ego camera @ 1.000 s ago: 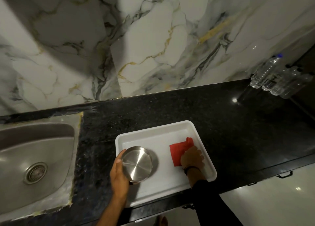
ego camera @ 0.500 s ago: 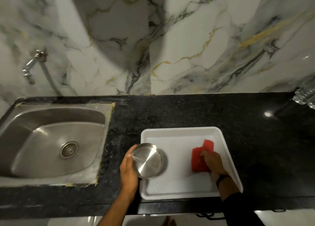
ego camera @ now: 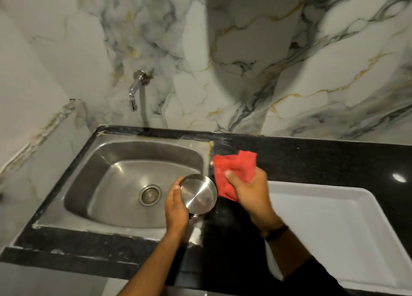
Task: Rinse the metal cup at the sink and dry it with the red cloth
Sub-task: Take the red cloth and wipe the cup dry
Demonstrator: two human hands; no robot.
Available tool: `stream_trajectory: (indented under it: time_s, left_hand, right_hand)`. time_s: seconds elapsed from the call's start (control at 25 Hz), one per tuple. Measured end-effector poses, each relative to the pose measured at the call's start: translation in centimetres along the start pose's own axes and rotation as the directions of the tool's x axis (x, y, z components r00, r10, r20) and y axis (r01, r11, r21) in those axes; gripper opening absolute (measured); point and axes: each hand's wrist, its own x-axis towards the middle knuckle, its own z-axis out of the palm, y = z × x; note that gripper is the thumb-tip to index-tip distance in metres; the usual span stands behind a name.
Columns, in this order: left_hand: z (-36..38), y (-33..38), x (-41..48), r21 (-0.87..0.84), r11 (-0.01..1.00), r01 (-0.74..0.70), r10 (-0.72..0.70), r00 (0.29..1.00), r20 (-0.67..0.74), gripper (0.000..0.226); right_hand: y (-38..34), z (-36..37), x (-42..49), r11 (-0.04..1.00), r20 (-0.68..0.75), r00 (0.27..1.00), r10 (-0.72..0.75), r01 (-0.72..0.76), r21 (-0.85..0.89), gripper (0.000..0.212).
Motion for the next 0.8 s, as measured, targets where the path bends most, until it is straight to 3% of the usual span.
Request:
stream_trajectory:
  time_s: [0.04,0.12,0.16,0.24,0.36,0.44,0.56,0.68,0.8]
  left_hand:
    - [-1.5,0.4,2.0,-0.002,1.000,-0.009,0.009,1.000,-0.006,0.039]
    - [-4.5,1.1,5.7,-0.011,1.000,-0.006,0.006,1.000,0.002,0.039]
    - [-5.7,1.1,7.5,-0.037,0.999,0.018,-0.018,1.000,0.008,0.035]
    - [-8.7,1.3,11.1,-0.070,0.993,0.099,-0.094,0.993,0.066,0.030]
    - [-13.7,2.3,15.4,-0.090,0.994,0.068,-0.052,0.984,0.168,0.038]
    - [-16.4,3.5,17.9,-0.050,0.999,0.014,-0.001,0.967,0.255,0.038]
    - [-19.9,4.7,21.8,0.026,0.999,-0.033,0.020,0.922,0.387,0.036]
    - [-22.1,5.5,25.2,0.148,0.983,-0.104,0.003,0.827,0.562,0.037]
    - [-22.7,5.0,26.7,0.284,0.938,-0.199,-0.058,0.717,0.695,0.036]
  right_hand:
    - [-0.8,4.4,0.0,0.968,0.045,0.988,-0.146,0.152,-0.197,0.036]
    - [-1.0,12.6,0.0,0.713,0.207,0.933,-0.293,0.358,-0.603,0.042]
    - [-0.3,15.9,0.0,0.583,0.289,0.916,-0.278,0.399,-0.708,0.041]
    - [1.1,22.5,-0.1,0.479,0.380,0.913,-0.145,0.401,-0.781,0.032]
    - [2.3,28.5,0.2,0.523,0.412,0.909,-0.067,0.384,-0.761,0.029]
    - [2.8,30.4,0.4,0.554,0.510,0.860,-0.028,0.438,-0.708,0.039]
    - [2.7,31.6,1.8,0.593,0.748,0.663,0.009,0.599,-0.538,0.041]
    - [1.9,32.2,3.4,0.641,0.871,0.490,0.044,0.654,-0.401,0.039]
    - [1.7,33.1,4.2,0.528,0.903,0.350,0.248,0.733,-0.429,0.036]
